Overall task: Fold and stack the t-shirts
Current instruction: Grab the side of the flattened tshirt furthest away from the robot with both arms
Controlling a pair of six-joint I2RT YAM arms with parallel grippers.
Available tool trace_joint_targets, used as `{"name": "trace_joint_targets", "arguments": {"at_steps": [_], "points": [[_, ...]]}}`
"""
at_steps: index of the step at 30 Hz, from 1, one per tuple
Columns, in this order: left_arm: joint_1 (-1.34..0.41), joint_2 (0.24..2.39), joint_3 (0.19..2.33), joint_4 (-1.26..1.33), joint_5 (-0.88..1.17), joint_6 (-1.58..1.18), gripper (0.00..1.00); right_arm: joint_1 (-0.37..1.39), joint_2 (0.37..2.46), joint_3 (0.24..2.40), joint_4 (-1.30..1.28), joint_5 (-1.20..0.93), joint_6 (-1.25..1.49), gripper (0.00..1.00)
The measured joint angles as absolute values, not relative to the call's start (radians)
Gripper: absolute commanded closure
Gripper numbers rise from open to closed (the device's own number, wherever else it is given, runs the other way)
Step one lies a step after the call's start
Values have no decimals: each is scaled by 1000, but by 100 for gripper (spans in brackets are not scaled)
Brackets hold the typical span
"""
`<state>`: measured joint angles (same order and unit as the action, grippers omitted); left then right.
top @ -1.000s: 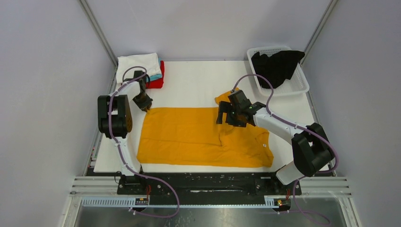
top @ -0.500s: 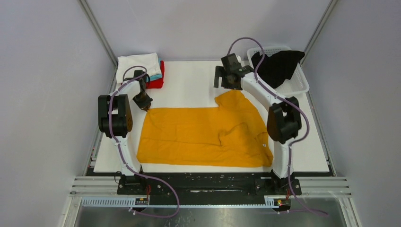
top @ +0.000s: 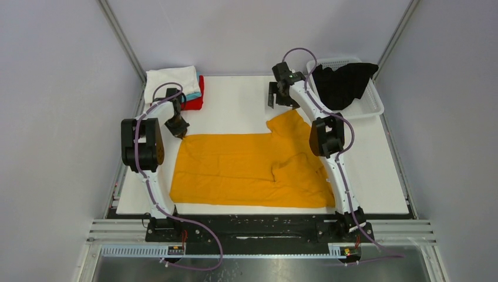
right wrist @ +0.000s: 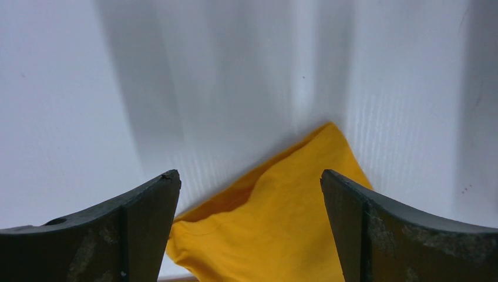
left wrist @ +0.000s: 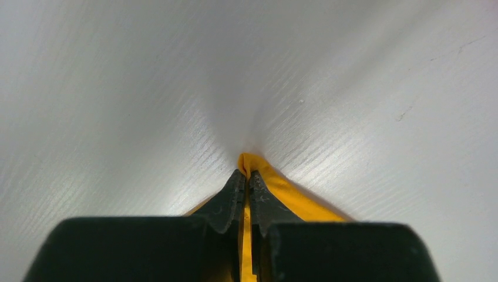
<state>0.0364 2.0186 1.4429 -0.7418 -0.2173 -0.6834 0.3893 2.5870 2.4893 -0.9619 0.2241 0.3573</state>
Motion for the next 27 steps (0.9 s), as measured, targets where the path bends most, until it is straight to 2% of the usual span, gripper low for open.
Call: {"name": "trace_joint_targets", "arguments": {"at_steps": [5,7,8,17,22,27], "points": [[36,2009,1428,-728,-215,-681,100,376,2587,2483,-1015,223,347,6],[37,2005,1421,-722,-213,-680,100,376,2588,2483,-1041,224,346,19],[37,2003,1417,-717,-211,-680,100,377,2590,2483,-1050,224,345,21],[37,1971,1369,-678,-190,-678,100,375,2632,2494,-1107,219,350,29],[37,1949,1340,-680,-187,-677,100,374,2633,2489,-1114,198,355,49],[37,1940,1332,-681,-186,-673,100,374,2633,2485,-1113,181,356,76]]}}
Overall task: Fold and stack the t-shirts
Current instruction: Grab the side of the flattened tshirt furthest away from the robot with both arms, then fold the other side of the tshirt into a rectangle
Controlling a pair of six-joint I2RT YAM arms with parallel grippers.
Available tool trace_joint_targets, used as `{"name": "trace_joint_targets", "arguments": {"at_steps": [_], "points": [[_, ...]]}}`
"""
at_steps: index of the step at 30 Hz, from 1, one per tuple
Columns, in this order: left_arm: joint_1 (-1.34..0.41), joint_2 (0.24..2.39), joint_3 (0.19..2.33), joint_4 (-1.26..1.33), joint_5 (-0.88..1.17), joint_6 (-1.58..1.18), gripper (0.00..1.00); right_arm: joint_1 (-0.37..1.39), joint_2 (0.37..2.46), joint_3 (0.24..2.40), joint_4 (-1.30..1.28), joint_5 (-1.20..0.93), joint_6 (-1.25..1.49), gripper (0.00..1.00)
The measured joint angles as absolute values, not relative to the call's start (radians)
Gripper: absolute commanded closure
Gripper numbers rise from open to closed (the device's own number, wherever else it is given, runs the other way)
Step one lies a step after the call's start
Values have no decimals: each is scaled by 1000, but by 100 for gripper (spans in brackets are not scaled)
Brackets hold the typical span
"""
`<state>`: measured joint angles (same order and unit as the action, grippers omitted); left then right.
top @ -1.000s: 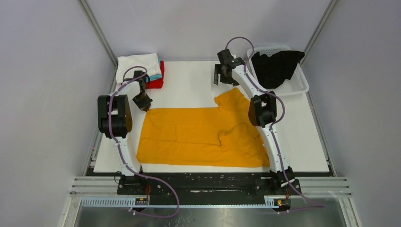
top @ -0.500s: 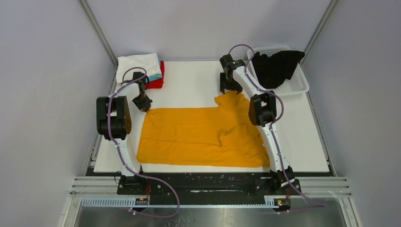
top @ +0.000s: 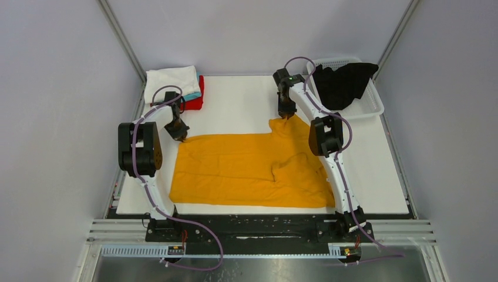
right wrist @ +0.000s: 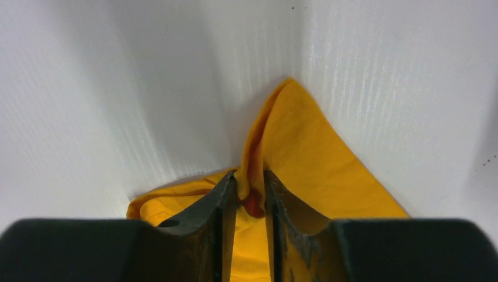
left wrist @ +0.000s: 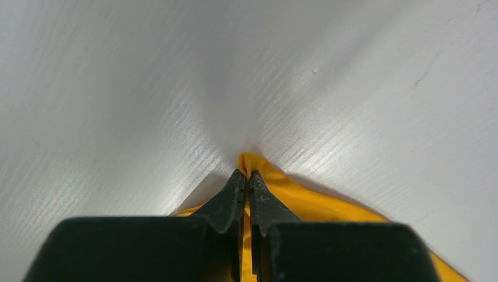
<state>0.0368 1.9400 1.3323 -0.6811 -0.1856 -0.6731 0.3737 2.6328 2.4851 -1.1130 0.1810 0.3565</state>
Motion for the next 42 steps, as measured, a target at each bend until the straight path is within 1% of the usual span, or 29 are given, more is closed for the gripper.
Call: {"name": "trace_joint_targets", "arguments": {"at_steps": [3,4,8,11,14,18,21,29,33,37,42], "points": [[37,1934,1332,-681,-186,-670,100,373,2632,2485,-1116,183,347,97],[37,1932,1332,-681,-186,-670,100,372,2632,2485,-1116,183,347,100],[37,1918,1331,-680,-183,-669,100,370,2628,2480,-1104,182,329,100],[36,1893,1330,-677,-183,-666,100,370,2601,2432,-1065,183,317,100],[33,1853,1314,-664,-184,-662,100,370,2517,2284,-992,181,316,100],[30,1790,1269,-644,-186,-661,100,371,2327,2004,-873,150,321,100],[23,1757,1240,-630,-185,-661,100,371,2185,1835,-783,122,330,100],[5,1679,1112,-583,-187,-663,100,381,1902,1462,-607,75,349,100],[5,1612,1034,-574,-187,-675,100,407,1809,1316,-572,70,364,100],[5,1530,978,-564,-187,-686,100,451,1672,1167,-545,74,384,100],[5,1459,941,-553,-191,-690,100,496,1546,1067,-534,105,407,100]]}}
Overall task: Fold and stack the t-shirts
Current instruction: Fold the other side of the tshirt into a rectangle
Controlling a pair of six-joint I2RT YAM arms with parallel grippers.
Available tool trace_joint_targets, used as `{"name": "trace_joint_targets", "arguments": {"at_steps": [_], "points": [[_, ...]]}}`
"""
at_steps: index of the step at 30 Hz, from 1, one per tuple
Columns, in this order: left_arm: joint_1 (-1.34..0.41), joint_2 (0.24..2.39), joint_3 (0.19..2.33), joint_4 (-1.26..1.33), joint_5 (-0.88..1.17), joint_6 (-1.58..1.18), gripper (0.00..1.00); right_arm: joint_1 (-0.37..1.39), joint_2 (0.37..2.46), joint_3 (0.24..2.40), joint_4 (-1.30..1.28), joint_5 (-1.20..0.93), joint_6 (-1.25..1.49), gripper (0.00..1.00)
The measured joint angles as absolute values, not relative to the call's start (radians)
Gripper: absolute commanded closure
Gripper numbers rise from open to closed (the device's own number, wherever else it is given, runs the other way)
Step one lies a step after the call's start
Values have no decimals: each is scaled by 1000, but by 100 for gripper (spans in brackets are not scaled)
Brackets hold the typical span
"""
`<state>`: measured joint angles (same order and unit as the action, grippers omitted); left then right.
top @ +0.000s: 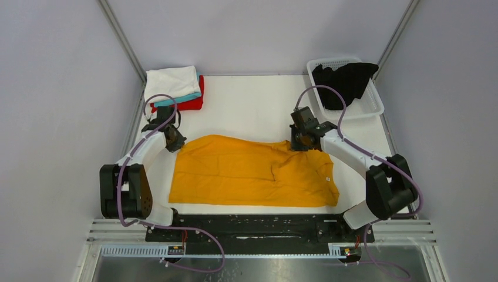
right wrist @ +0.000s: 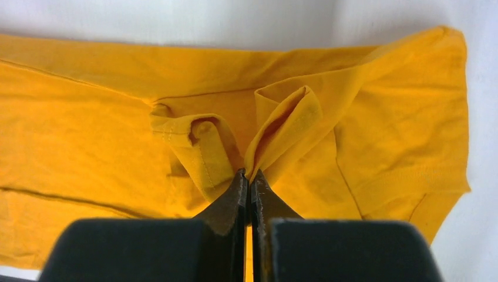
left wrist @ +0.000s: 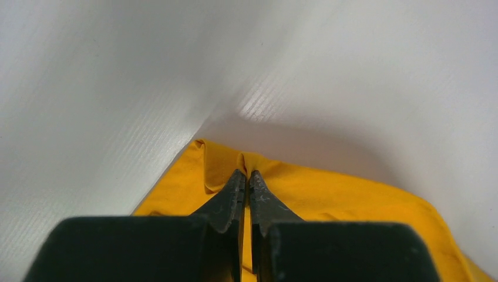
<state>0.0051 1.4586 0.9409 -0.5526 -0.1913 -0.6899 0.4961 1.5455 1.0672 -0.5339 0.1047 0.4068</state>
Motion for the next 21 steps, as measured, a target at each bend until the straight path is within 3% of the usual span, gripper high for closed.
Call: {"name": "trace_joint_targets", "arguments": {"at_steps": [11,21], "points": [[5,1443,933,-553,-220,-700,100,517,1324,926,-568,143,429,100],[5,1375,942,-557,-243,-717,100,528,1269,900,-575,137,435,100]]}}
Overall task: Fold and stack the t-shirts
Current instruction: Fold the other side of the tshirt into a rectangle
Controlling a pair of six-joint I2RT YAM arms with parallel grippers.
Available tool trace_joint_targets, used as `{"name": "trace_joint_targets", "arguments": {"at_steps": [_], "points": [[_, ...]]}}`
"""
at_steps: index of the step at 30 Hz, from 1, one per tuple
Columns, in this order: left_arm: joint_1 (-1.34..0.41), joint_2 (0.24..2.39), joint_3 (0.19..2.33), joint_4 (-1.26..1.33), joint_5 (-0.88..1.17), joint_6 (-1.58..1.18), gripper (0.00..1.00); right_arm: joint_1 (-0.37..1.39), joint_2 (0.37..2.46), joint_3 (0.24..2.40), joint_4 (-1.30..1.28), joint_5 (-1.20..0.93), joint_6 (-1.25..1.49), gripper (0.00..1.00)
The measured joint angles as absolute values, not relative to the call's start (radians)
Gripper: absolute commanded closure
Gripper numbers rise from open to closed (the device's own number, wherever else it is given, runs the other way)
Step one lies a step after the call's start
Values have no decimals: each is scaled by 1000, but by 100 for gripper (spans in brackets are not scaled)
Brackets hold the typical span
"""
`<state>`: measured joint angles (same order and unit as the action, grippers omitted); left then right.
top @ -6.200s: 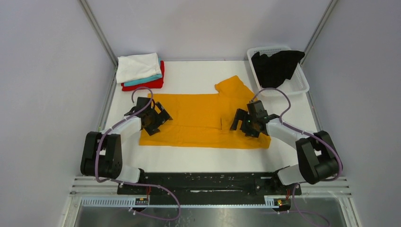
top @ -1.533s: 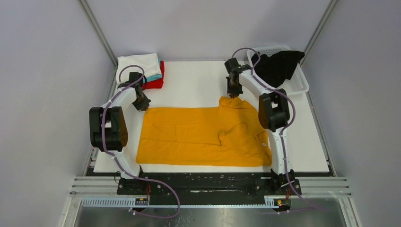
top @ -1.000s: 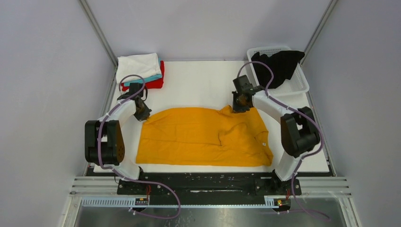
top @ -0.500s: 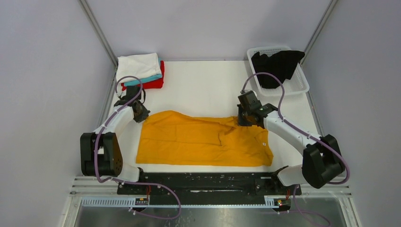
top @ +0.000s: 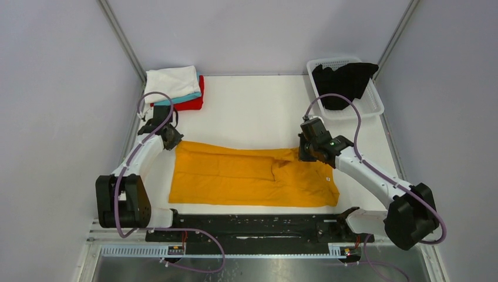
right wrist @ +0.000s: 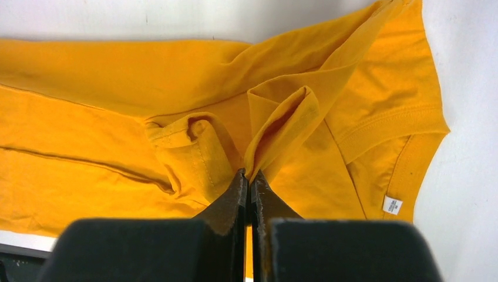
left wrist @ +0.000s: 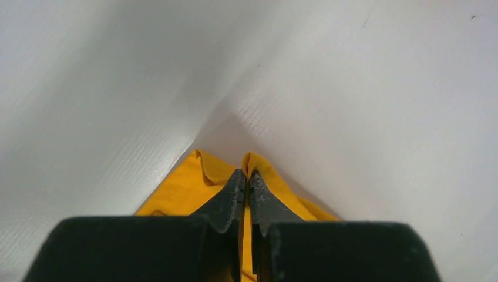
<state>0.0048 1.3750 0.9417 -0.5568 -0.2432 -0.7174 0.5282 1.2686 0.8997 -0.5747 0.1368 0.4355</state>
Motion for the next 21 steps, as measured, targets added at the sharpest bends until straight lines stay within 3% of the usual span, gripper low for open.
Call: {"name": "trace_joint_targets", "arguments": {"at_steps": [13,16,17,20,21], "points": [[5,1288,776,-519,-248,-761,100,591,1174,754,-600,136,489,95],[5,1286,741,-513,-248,-772,100,617,1174,702,-598,130,518,86],[5,1282,729,-513,-248,-776,94,627,1171,682,-596,126,531,78],[5,1261,706,-523,-250,-791,75,648,1139,625,-602,91,565,72],[5,1246,701,-534,-255,-798,55,653,1119,606,-607,75,574,63]]}}
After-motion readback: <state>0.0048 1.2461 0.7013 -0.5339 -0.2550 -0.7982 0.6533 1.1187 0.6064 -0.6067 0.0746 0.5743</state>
